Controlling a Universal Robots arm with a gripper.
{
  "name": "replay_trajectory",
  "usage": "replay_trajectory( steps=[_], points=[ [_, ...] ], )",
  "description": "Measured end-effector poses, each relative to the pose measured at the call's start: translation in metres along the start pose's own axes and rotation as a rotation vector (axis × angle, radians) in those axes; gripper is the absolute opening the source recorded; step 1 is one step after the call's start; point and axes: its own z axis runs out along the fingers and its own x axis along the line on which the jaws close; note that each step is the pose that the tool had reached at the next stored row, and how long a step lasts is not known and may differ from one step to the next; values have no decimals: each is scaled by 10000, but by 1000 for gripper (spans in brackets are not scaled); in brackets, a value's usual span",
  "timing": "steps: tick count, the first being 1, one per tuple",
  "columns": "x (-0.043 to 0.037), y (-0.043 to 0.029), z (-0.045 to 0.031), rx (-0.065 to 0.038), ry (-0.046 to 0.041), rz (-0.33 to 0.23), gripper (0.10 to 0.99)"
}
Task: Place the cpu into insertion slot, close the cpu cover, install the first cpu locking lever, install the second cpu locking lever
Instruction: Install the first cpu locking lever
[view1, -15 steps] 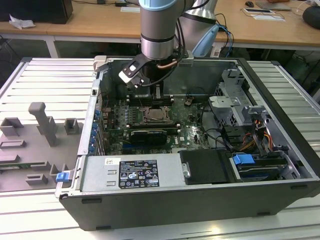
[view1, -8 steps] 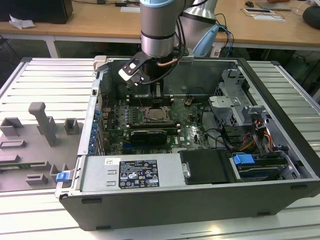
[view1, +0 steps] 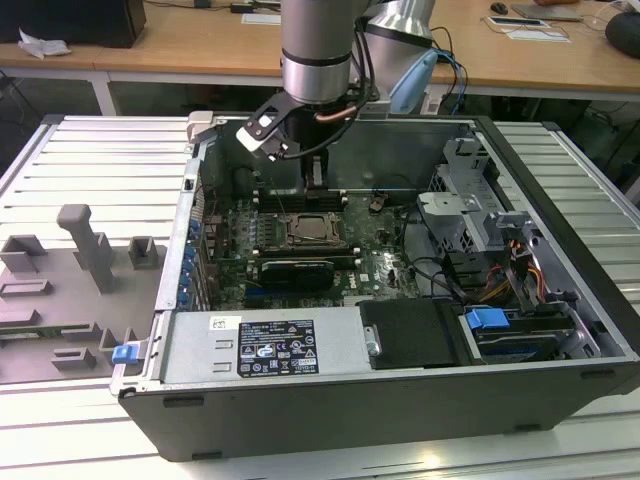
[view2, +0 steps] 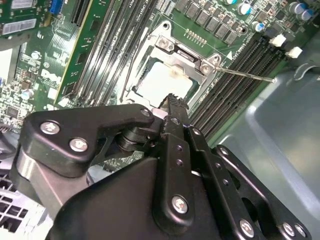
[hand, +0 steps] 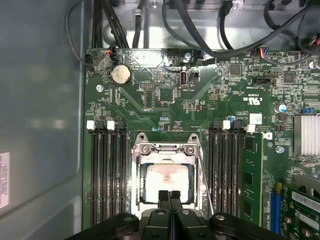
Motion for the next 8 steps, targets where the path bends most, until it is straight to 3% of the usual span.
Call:
replay_trajectory(
  steps=[4,8],
  points=[
    [1,1,-38,1,2,-181,110],
    [1,1,-39,16,32,-1137,110]
  ],
)
